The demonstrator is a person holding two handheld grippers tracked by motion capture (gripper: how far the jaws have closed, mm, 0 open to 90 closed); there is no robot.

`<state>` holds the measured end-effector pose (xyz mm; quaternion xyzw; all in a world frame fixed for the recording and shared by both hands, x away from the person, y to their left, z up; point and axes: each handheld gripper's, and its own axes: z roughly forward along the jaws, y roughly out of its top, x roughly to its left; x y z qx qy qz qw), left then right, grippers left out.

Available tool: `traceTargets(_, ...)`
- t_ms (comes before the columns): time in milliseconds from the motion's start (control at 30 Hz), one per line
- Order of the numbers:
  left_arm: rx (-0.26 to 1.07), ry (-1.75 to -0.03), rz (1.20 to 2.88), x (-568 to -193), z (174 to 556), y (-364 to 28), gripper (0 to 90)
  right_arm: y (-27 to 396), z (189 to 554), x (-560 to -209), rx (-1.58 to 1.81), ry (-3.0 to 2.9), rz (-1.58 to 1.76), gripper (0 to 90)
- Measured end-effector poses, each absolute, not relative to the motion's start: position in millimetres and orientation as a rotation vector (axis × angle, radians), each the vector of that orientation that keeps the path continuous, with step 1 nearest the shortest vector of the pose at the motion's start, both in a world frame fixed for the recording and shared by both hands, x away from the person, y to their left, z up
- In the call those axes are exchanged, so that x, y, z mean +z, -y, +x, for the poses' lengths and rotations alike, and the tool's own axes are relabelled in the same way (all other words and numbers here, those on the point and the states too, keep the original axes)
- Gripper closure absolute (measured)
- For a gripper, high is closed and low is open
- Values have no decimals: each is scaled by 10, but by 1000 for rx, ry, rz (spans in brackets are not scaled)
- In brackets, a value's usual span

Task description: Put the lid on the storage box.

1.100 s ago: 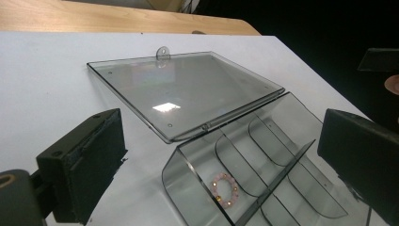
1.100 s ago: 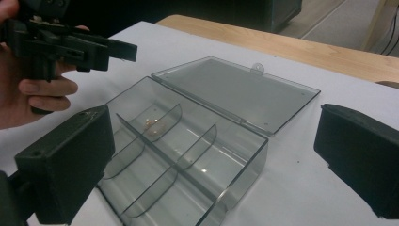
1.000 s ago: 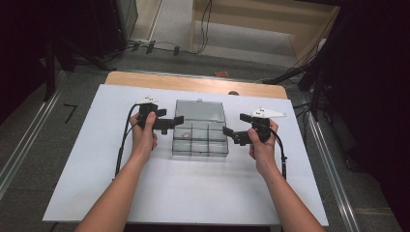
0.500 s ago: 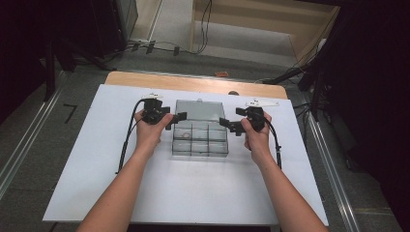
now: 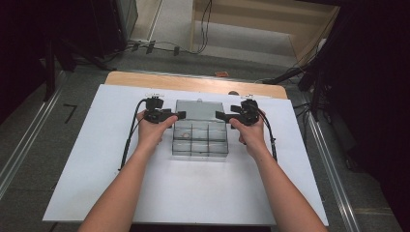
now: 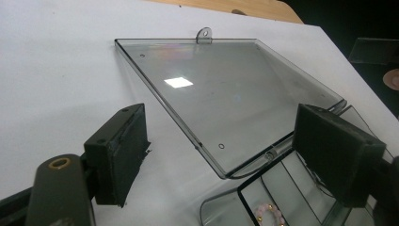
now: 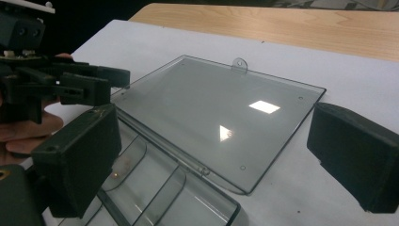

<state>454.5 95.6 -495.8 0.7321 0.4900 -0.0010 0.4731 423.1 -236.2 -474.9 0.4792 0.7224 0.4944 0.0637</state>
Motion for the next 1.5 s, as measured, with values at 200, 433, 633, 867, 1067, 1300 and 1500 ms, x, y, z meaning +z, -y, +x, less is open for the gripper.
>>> traceTargets(200,-38,-1221,1763,-4987,4590,-963,227,2288,4333,-4783,1442,-2220,1504,89)
traceTargets(433,-49,-1226,1778,-5000,4619,-917,241,2243,4405,-4882,1425,-2226,1583,123)
traceTargets(633,-75,-1241,1784,-5026,4622,-873,260,2249,4451,-4993,1417,-2222,1673,124)
traceTargets(867,-96,-1246,1782,-5068,4635,-835,283,2243,4484,-5056,1408,-2212,1727,126)
traceTargets(1067,-105,-1258,1772,-5089,4642,-817,335,2245,4500,-5108,1396,-2220,1752,157)
traceTargets(1300,-112,-1257,1749,-5096,4646,-826,384,2271,4511,-5165,1436,-2230,1773,261)
traceTargets(1500,-82,-1243,1729,-5062,4644,-849,463,2271,4503,-5138,1457,-2231,1738,330)
